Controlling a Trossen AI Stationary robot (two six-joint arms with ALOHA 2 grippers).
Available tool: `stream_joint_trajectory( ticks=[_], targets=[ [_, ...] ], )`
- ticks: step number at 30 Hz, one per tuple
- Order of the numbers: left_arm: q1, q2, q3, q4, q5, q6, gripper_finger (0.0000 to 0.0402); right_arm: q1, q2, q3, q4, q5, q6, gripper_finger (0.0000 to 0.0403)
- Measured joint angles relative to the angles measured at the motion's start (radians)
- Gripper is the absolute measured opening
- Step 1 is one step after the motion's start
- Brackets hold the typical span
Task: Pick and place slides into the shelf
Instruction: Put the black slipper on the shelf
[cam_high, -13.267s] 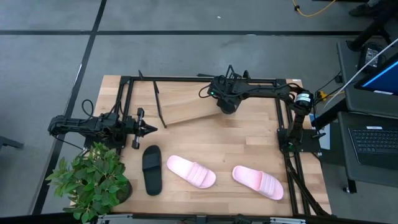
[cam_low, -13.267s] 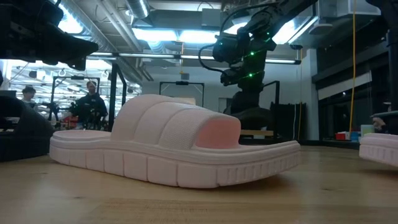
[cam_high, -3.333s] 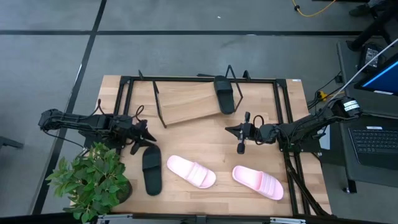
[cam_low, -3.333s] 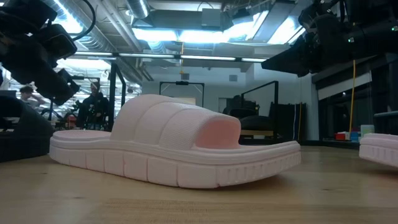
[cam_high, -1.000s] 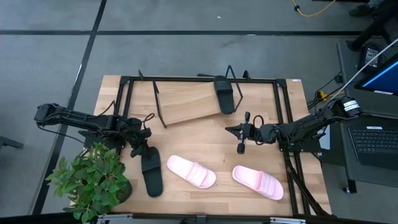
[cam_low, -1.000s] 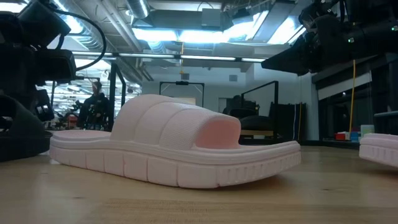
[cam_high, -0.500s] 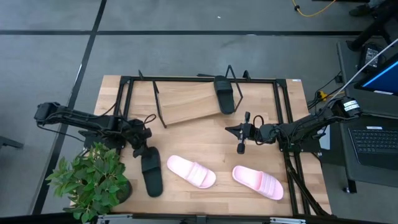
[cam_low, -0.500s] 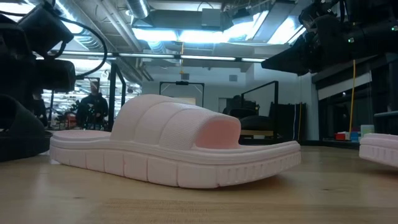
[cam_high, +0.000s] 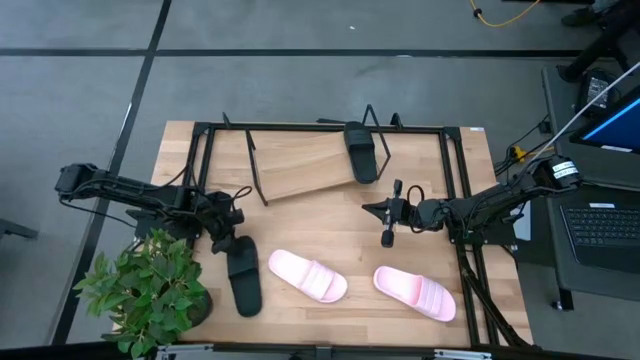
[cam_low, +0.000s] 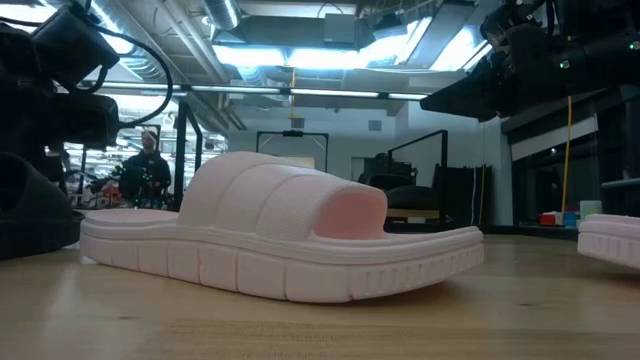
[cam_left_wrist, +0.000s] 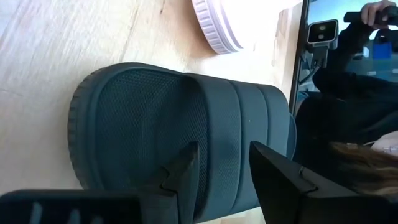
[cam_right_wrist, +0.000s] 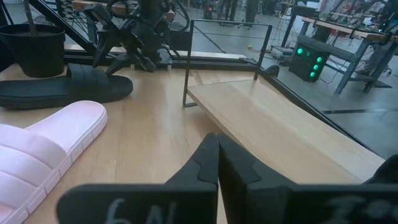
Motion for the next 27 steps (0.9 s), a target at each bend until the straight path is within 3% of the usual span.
stream_joint_trajectory(
  ticks=[18, 21, 27],
  targets=[
    [0.000, 0.090, 0.000, 0.092, 0.066, 0.009, 0.0128, 0.000, 0.000, 0.000, 0.000, 0.000, 0.000, 0.0013],
    [0.000, 0.097, 0.000, 0.107, 0.079, 0.058, 0.0104, 0.000, 0.000, 0.000, 0.000, 0.000, 0.000, 0.0013],
    [-0.026, 0.097, 0.000, 0.108, 0.108, 0.085, 0.0017, 0.000, 0.000, 0.000, -0.007, 0.000, 0.000, 0.0013]
  ],
)
